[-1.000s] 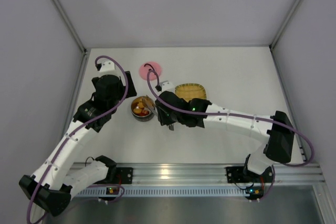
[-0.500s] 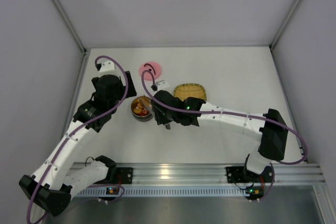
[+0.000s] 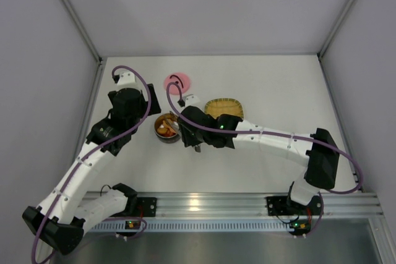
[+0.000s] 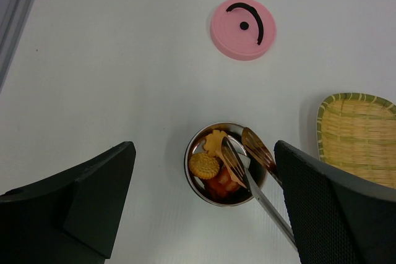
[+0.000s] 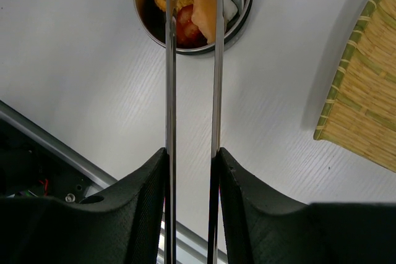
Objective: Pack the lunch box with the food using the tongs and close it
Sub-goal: Place the fake food in the packing box, then place the clamp at the center of the board.
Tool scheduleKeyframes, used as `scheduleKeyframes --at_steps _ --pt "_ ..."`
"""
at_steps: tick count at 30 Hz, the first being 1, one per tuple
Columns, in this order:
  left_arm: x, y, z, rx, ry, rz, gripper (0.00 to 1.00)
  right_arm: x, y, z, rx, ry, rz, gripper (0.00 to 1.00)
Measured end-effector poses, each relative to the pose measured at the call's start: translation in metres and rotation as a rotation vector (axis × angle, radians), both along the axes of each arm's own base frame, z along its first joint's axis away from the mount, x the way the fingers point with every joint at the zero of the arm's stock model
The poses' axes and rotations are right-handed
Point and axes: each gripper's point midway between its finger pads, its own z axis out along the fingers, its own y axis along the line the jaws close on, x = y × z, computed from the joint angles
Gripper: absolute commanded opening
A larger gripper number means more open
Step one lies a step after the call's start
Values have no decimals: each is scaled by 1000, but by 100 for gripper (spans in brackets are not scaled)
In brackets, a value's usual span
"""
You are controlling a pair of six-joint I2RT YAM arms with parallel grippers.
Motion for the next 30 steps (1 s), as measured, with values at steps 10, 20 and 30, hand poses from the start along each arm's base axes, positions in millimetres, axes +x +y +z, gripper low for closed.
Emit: scheduleKeyframes --at_steps 10,20,30 --pt "0 0 0 0 0 0 99 4 -6 5 -1 -18 -21 37" --pt "0 0 0 0 0 0 99 71 -142 43 78 -96 -345 40" --pt "0 0 0 0 0 0 99 117 -325 -9 -35 -45 -817 40"
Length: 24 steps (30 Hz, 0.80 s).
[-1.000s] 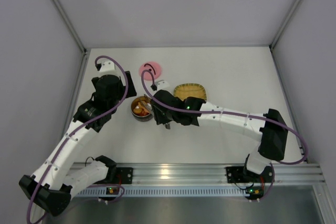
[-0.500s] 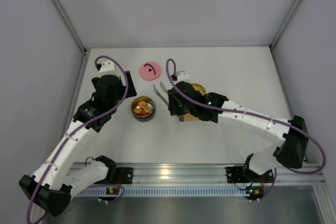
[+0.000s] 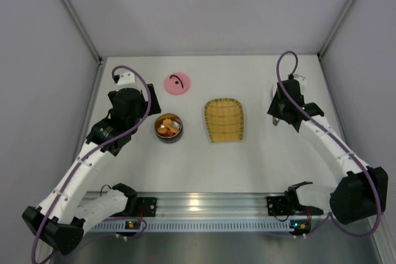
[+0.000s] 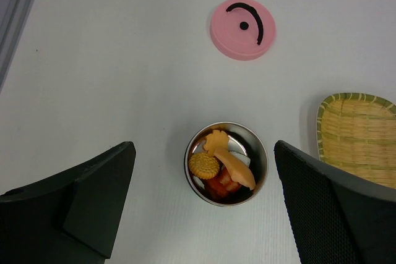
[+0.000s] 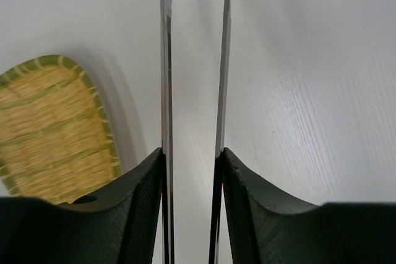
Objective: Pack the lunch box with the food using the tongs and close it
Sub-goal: Place the clamp at the center of the board.
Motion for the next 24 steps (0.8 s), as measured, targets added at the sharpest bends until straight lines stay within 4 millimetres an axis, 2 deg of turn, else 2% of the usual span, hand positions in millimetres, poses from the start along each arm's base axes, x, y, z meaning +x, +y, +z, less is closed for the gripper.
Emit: scheduleKeyframes --at_steps 4,10,17,24 --pt "0 0 0 0 0 0 99 10 -24 -34 -17 90 -71 45" --pt "0 -1 0 -2 1 -4 99 26 -38 -74 -19 176 -117 51" --pt "-1 -1 2 -6 -5 -7 99 36 -43 -109 -19 247 -125 55" --pt "-2 -1 3 -7 -7 -8 99 36 -44 -145 -8 330 -125 60"
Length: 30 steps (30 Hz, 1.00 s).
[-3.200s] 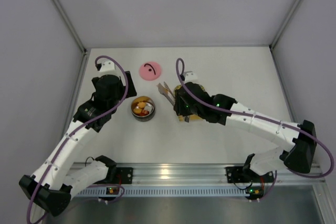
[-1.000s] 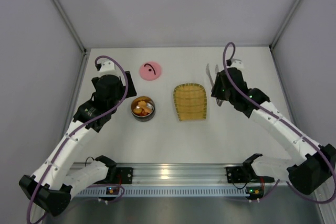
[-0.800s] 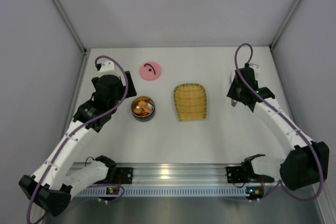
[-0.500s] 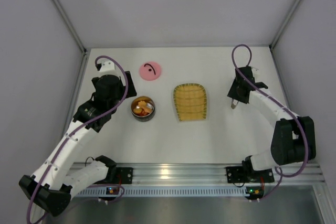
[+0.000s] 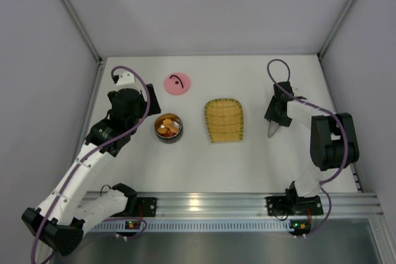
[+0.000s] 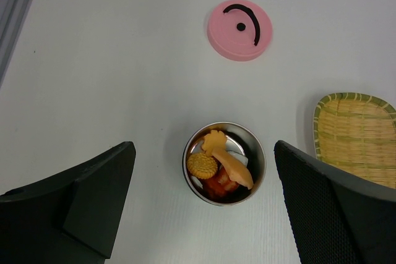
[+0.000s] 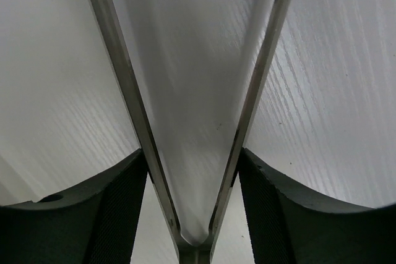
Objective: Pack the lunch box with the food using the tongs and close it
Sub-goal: Place the clamp at the center of the board.
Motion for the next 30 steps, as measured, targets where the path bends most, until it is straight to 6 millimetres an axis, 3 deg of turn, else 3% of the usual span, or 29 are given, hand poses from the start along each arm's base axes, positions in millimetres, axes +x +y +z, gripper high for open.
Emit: scheduleKeyframes --at_steps 11,15,19,22,25,27,30 --pt "-1 0 1 -2 -4 0 99 9 3 0 15 -29 19 72" --pt "0 2 1 -4 -3 3 99 1 2 5 20 -32 23 75" --pt "1 4 1 -8 -1 6 99 -11 2 22 30 -76 27 76" --pt "1 2 1 -11 0 0 99 -16 5 49 42 -146 37 79" --pt "0 2 1 -13 1 -3 99 -9 19 90 48 -238 83 80" --pt "0 2 0 -14 2 -5 99 12 43 126 44 -290 151 79" --pt "1 2 0 -14 2 -4 99 79 107 200 57 -425 285 79"
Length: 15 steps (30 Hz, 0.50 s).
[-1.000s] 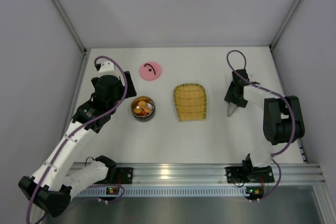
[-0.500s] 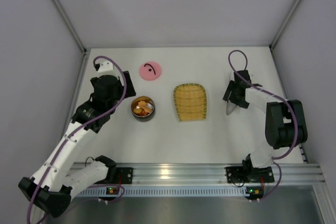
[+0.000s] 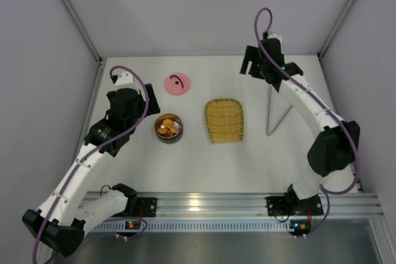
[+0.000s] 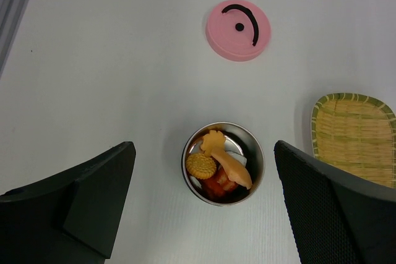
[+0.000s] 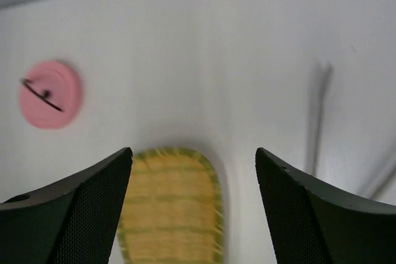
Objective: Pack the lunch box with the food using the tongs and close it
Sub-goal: Place the clamp at the center of the board, then pick up the box lid from the center of the board.
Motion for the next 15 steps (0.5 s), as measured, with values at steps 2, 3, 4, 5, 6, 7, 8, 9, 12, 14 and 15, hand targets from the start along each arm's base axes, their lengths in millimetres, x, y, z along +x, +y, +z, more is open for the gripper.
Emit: scheduleKeyframes --at_steps 2,3,4,5,6,7,8,9,12,14,15 --pt "0 0 0 0 -1 1 99 42 52 42 27 -114 96 78" --pt "0 1 0 -1 0 2 99 57 78 58 38 -160 148 78" --pt "0 1 0 -1 -1 3 99 69 103 68 50 -198 199 78" --pt "1 1 0 -1 -1 4 99 76 126 70 52 -213 246 78" --pt "1 1 0 -2 -1 5 99 84 147 70 57 -232 292 78" --pt "1 2 1 -3 -2 6 99 91 167 64 63 -243 332 78" --pt "1 2 1 -3 -2 7 99 94 183 50 65 -235 371 78" --pt "1 3 0 -3 -2 9 99 95 195 33 63 -216 398 78" --pt "2 3 0 -3 0 11 99 101 219 -23 53 -149 452 77" --pt "3 3 -2 -3 5 13 99 104 225 -57 48 -104 462 77" --pt "5 3 -4 -3 11 15 99 102 225 -74 43 -75 465 77"
